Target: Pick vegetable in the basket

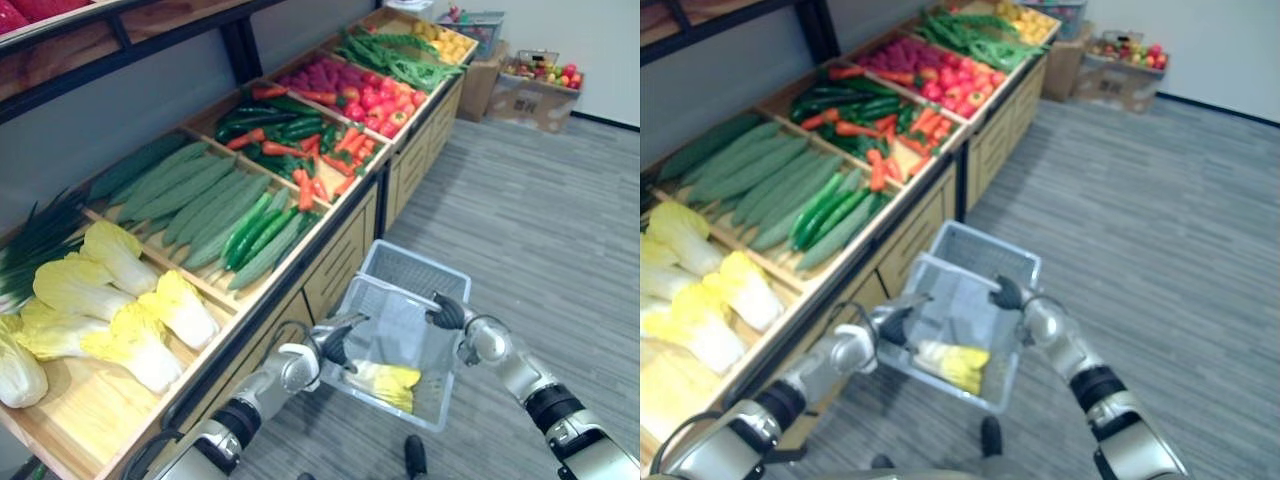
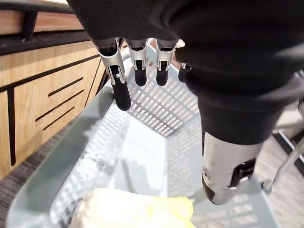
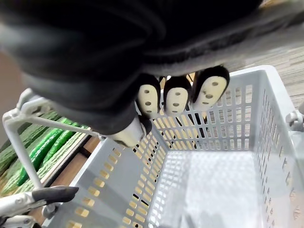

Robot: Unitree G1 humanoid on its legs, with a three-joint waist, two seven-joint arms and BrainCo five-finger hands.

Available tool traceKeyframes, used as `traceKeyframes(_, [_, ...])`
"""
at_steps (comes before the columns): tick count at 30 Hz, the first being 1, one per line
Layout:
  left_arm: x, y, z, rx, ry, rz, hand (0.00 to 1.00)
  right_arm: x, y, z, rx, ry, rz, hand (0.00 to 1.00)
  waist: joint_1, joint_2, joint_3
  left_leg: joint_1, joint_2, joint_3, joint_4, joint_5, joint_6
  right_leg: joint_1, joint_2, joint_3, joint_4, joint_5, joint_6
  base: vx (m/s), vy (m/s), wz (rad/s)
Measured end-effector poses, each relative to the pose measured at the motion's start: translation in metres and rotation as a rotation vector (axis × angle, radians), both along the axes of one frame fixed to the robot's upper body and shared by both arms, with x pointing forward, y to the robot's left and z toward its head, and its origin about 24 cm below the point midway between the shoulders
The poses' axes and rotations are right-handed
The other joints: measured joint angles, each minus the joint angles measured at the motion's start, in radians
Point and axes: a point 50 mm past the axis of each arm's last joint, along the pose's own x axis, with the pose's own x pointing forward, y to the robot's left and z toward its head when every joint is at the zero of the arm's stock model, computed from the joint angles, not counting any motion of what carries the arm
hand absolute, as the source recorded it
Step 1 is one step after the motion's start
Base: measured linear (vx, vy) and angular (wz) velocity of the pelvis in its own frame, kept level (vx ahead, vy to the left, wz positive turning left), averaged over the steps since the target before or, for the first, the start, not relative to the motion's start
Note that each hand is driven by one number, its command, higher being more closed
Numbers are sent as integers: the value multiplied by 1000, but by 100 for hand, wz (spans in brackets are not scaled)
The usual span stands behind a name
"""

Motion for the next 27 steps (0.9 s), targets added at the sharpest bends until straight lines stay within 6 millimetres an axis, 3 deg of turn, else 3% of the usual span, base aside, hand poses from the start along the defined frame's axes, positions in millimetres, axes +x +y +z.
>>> traceKeyframes(4, [1, 11, 29, -295, -25, 149, 0, -7, -28, -11, 39, 44, -151, 100, -1, 7, 8, -11, -7, -62, 0, 5, 3, 21, -7, -54, 0, -11, 7, -1, -15, 41])
traceKeyframes(7, [-14, 25, 49, -633, -9, 272, 0, -35, -63, -41, 92, 153, -384, 100, -1, 7, 7, -20, -15, -154, 0, 10, 7, 64, -22, -139, 0, -38, 14, 22, -9, 71])
traceKeyframes(12, [-44, 41, 54, -854, 50, 335, 0, -74, -84, -75, 101, 278, -559, 100, 2, 9, 4, -48, -34, -243, 2, 12, 11, 91, -41, -221, 0, -54, 22, 35, 15, 58])
traceKeyframes(17, [-62, 62, 61, -907, 7, 404, 0, -123, -98, -110, 150, 415, -783, 100, 6, 6, -2, -56, -55, -330, 3, 19, 21, 133, -59, -309, 1, -79, 32, 47, 22, 51])
traceKeyframes(20, [-66, 78, 65, -968, -80, 529, 0, -142, -102, -120, 174, 439, -883, 100, 10, 2, -15, -72, -60, -363, 5, 22, 25, 137, -61, -343, 1, -86, 33, 33, 7, 36])
traceKeyframes(24, [-74, 106, 56, -944, -263, 857, 0, -174, -99, -137, 209, 505, -1012, 100, 33, -8, -53, -84, -62, -393, 4, 23, 25, 144, -61, -375, 1, -100, 32, 31, -2, 22])
traceKeyframes(26, [-87, 133, 38, -789, -354, 1137, 0, -185, -92, -145, 230, 528, -1072, 100, 32, -10, -68, -84, -63, -409, 3, 23, 25, 155, -60, -395, 1, -105, 31, 38, -8, 21])
traceKeyframes(27, [-91, 139, 34, -761, -363, 1199, 0, -189, -90, -146, 237, 534, -1084, 100, 33, -11, -70, -83, -63, -410, 3, 23, 26, 158, -60, -396, 1, -106, 32, 32, -5, 13])
